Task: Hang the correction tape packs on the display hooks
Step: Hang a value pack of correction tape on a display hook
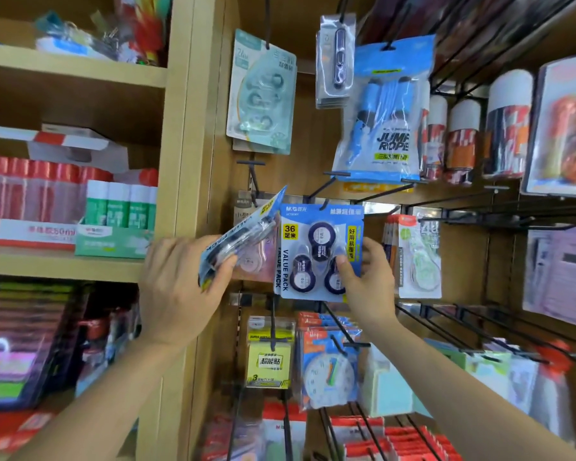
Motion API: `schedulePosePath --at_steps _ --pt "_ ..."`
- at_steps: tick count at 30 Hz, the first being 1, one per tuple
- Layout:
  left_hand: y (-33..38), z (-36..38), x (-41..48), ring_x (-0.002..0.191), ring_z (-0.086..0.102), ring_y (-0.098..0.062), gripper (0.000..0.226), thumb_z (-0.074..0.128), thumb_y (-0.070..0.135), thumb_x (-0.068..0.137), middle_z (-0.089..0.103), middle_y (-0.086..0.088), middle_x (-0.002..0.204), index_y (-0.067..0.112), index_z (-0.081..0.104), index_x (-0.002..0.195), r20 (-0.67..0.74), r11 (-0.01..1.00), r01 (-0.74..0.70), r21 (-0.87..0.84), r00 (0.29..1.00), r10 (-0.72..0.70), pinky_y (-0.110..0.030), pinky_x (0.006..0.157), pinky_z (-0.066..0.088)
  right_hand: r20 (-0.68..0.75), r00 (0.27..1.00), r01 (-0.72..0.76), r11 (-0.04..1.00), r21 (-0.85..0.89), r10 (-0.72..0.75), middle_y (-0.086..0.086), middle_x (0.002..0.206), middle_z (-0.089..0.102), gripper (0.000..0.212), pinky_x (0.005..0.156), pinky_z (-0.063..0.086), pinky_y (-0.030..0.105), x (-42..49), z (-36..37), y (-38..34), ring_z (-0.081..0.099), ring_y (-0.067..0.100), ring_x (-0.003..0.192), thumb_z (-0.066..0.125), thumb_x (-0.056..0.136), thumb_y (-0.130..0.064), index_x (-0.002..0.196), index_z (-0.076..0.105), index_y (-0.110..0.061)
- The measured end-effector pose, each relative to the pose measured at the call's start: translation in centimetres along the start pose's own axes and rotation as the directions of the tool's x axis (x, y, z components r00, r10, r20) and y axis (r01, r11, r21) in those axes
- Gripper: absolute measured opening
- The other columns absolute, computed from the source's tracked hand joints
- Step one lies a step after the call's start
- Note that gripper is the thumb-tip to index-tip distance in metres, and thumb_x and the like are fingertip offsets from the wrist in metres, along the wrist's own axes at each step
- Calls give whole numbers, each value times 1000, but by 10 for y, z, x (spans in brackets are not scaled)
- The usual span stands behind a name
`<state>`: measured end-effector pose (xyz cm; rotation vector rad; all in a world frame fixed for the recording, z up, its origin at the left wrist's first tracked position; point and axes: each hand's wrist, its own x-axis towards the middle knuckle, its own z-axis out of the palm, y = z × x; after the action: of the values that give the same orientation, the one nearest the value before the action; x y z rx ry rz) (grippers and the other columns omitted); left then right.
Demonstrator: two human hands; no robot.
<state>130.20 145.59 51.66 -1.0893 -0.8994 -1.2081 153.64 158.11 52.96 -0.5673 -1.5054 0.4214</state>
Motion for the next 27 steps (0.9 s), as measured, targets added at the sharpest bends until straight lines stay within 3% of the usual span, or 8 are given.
schedulePosePath --at_steps 3,6,10,17,21,24,25,27 --pt "0 0 0 78 55 -30 28 72 27 94 69 -12 84 1 68 103 -4 1000 4 -10 1000 -4 -41 70 46 -87 940 285 899 -332 -330 1 133 46 57 99 46 37 2 -2 0 48 17 122 71 89 -19 139 45 -23" --pt "0 0 0 77 58 -30 27 72 27 94 70 -11 84 1 68 102 -7 1000 5 -23 1000 -5 -41 70 48 152 806 539 605 -585 -572 8 151 40 60 107 36 46 3 -1 -2 37 33 135 70 89 -31 144 48 -23" --pt "0 0 -1 76 58 -31 26 72 27 94 69 -10 82 2 68 103 7 1000 8 -12 1000 -8 -43 67 49 430 780 606 376 -701 -455 6 164 21 63 112 27 53 3 9 3 24 36 147 60 92 -48 149 39 -30" --pt "0 0 -2 80 56 -30 28 73 27 94 69 -10 86 0 69 102 10 998 46 -46 999 -45 -41 70 48 497 822 569 391 -724 -278 4 167 5 80 114 25 58 6 16 4 17 37 149 63 87 -51 154 22 -37" --pt "3 -3 -3 88 52 -27 29 68 30 93 67 -10 93 7 60 108 10 967 166 -192 986 -167 -36 74 46 373 896 429 693 -579 -242 -11 158 25 62 106 21 46 -14 25 -18 16 24 142 62 86 -54 143 44 -37" --pt "5 -6 -1 91 52 -25 35 64 38 91 61 -3 99 12 53 112 10 937 221 -272 974 -227 -27 78 41 397 917 118 977 -179 -38 -27 126 48 58 102 35 31 -30 32 -44 40 3 124 71 86 -48 137 49 -32" --pt "5 -6 -1 91 52 -24 38 62 42 93 61 -4 100 11 53 112 9 927 242 -285 968 -250 -24 79 38 463 882 -107 994 10 90 -28 121 52 60 102 41 27 -34 35 -55 50 -2 116 73 85 -43 137 48 -30" --pt "5 -7 -2 92 52 -25 45 56 51 97 63 -15 97 9 51 112 3 906 289 -308 953 -303 -21 82 36 577 782 -444 860 253 234 -17 118 64 67 103 45 31 -35 44 -69 62 1 108 76 78 -42 136 48 -24"
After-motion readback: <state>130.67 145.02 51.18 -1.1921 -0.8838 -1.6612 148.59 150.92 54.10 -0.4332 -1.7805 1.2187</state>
